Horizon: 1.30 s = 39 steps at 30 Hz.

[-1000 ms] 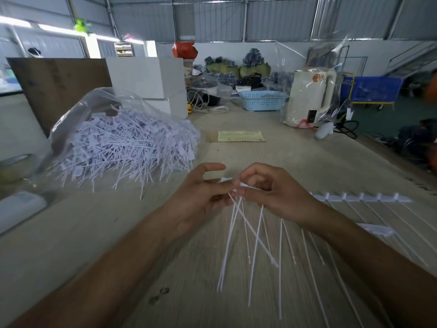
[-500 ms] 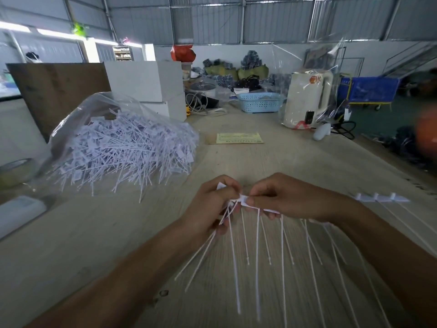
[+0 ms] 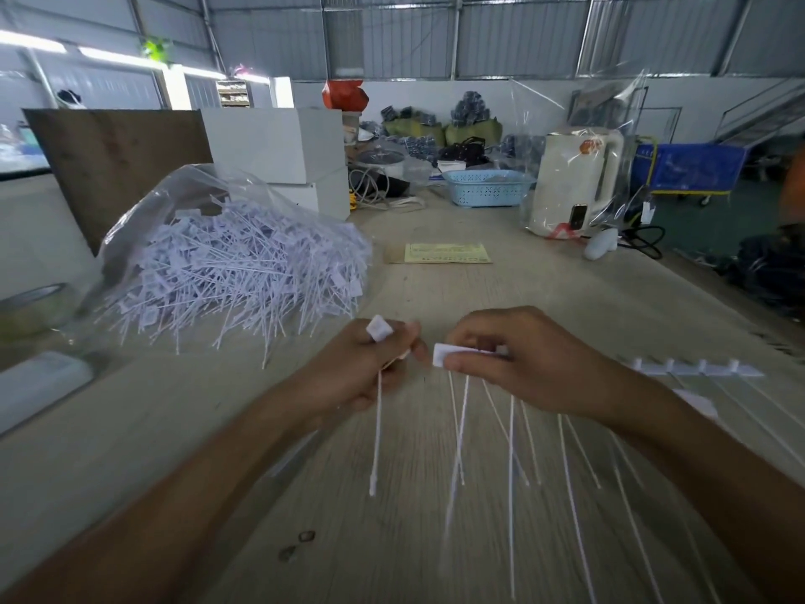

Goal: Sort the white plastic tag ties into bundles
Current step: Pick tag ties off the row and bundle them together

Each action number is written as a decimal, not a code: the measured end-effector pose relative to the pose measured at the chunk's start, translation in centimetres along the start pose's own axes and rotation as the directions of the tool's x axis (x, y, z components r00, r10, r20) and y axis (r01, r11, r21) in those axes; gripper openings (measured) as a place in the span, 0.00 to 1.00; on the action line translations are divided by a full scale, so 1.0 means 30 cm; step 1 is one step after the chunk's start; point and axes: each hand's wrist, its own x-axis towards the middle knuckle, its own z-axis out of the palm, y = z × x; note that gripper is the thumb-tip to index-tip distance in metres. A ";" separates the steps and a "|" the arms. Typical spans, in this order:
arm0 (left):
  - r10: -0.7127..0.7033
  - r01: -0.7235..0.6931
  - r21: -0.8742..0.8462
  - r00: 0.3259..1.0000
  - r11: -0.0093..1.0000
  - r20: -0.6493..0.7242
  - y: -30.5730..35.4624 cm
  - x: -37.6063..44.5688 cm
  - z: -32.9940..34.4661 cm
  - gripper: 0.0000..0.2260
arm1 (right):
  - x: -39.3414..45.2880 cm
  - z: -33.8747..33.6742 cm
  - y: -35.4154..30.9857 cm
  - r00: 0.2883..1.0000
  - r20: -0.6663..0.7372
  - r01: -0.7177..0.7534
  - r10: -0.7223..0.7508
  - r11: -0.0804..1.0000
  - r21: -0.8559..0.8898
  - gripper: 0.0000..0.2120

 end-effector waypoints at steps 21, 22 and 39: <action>0.109 -0.108 -0.043 0.994 0.993 0.002 0.000 0.002 0.066 0.19 | -0.018 0.024 0.032 0.991 0.062 -0.135 0.122 0.945 0.299 0.06; 0.104 -0.105 -0.073 0.994 0.992 -0.021 0.000 0.004 0.072 0.18 | -0.017 0.027 0.030 0.992 0.037 -0.124 0.119 0.952 0.279 0.05; 0.045 -0.159 0.323 0.942 0.933 0.333 0.030 -0.014 0.003 0.20 | -0.026 0.009 0.013 0.972 0.220 0.056 -0.081 0.991 0.121 0.04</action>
